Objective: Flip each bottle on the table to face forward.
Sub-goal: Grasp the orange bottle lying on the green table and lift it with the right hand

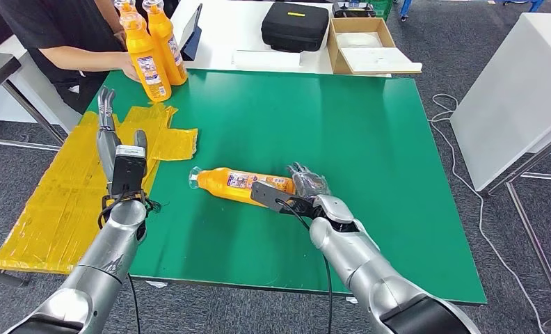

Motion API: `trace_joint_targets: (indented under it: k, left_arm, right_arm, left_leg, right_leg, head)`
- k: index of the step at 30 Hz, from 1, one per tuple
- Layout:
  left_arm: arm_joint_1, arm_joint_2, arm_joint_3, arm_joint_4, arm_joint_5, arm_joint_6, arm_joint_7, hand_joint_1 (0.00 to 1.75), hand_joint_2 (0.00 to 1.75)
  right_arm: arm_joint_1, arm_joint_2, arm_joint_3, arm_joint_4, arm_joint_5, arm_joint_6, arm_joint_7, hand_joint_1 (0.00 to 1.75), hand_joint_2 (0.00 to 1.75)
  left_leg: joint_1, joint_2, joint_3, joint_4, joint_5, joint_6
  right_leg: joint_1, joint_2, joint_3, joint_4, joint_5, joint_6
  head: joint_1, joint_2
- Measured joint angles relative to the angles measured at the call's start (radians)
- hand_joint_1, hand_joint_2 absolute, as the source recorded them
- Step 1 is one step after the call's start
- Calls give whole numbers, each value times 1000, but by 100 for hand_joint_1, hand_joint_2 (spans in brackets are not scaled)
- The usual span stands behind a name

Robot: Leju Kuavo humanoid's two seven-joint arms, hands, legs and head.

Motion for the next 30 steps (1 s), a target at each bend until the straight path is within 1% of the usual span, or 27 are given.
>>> trace_joint_targets:
  k: [4, 8, 15, 25, 30]
  left_arm:
    - [-1, 0, 0, 0, 0, 0, 0, 0, 0]
    - [-1, 0, 0, 0, 3, 1, 0, 0, 0]
    - [-1, 1, 0, -1, 8, 1, 0, 0, 0]
    - [-1, 10, -1, -7, 36, 5, 0, 0, 0]
    - [0, 14, -2, -9, 43, 5, 0, 0, 0]
  right_arm:
    - [0, 2, 15, 0, 8, -9, 13, 0, 0]
    - [1, 8, 22, 0, 10, -10, 15, 0, 175]
    - [0, 22, 42, 11, 16, -4, 19, 0, 175]
    - [-35, 52, 66, 46, 18, 26, 20, 0, 175]
    - [-46, 58, 70, 61, 22, 40, 31, 0, 175]
  left_leg:
    - [0, 0, 0, 0, 0, 0]
    - [0, 0, 0, 0, 0, 0]
    - [0, 0, 0, 0, 0, 0]
    - [0, 0, 0, 0, 0, 0]
    - [0, 0, 0, 0, 0, 0]
  right_leg:
    - [0, 0, 0, 0, 0, 0]
    - [0, 0, 0, 0, 0, 0]
    - [0, 0, 0, 0, 0, 0]
    - [0, 0, 0, 0, 0, 0]
    - [0, 0, 0, 0, 0, 0]
  head:
    - [0, 0]
    - [0, 0]
    - [0, 0]
    - [0, 0]
    - [0, 0]
